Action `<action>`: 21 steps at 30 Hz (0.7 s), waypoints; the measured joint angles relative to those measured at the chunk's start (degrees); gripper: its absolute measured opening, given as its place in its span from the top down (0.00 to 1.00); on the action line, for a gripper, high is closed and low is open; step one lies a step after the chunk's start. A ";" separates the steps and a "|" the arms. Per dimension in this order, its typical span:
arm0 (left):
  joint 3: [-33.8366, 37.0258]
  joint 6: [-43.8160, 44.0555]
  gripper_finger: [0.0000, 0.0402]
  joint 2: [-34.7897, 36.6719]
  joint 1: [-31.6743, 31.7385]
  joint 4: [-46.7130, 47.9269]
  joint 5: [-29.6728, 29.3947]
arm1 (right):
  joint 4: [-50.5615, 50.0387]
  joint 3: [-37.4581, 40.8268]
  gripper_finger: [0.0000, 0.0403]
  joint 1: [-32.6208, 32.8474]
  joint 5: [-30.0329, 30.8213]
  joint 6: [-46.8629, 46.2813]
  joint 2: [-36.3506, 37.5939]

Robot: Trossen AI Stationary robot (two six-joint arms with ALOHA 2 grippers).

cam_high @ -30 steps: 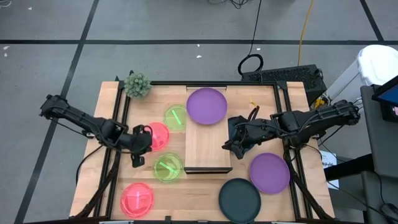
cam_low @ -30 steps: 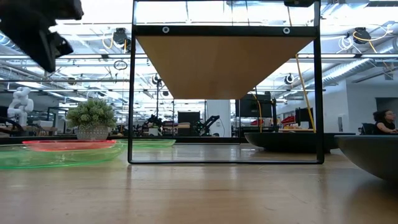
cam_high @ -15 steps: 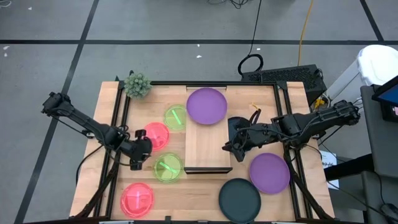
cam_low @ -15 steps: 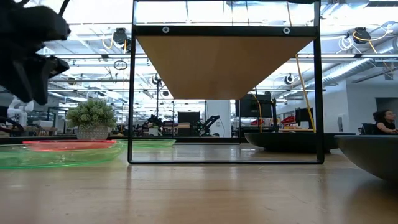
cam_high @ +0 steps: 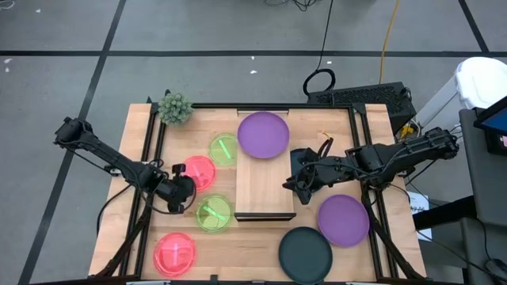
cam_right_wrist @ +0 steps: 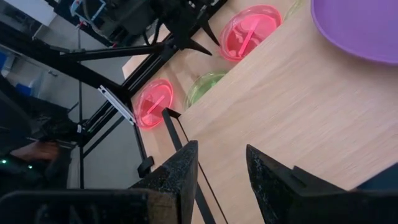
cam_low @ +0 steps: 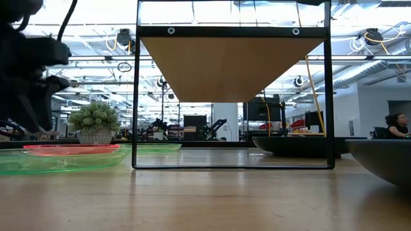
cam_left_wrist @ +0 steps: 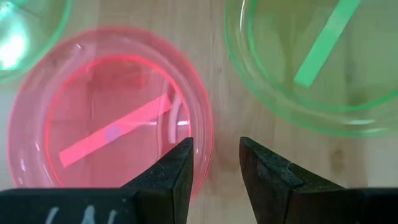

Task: Place and stack plates onto a shelf
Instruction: Put the top pink plate on the shelf

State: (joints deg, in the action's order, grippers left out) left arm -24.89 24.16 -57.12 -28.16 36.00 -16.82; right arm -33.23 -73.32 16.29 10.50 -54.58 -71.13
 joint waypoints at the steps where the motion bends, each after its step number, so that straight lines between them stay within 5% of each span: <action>1: 0.14 -0.06 0.66 -1.16 0.00 -0.25 -0.02 | 0.00 0.00 0.71 0.00 0.00 0.22 0.00; 17: 0.16 -3.05 0.66 -12.11 -0.02 -3.17 -3.19 | -0.02 0.00 0.71 -0.01 -0.19 1.76 0.00; 21: 0.14 -3.12 0.73 -12.21 -0.04 -3.38 -2.87 | -0.04 0.00 0.71 -0.02 -0.20 2.16 0.00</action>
State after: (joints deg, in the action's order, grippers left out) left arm -24.75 21.04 -69.33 -28.21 32.62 -19.69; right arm -33.28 -73.32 16.27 10.31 -52.42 -71.13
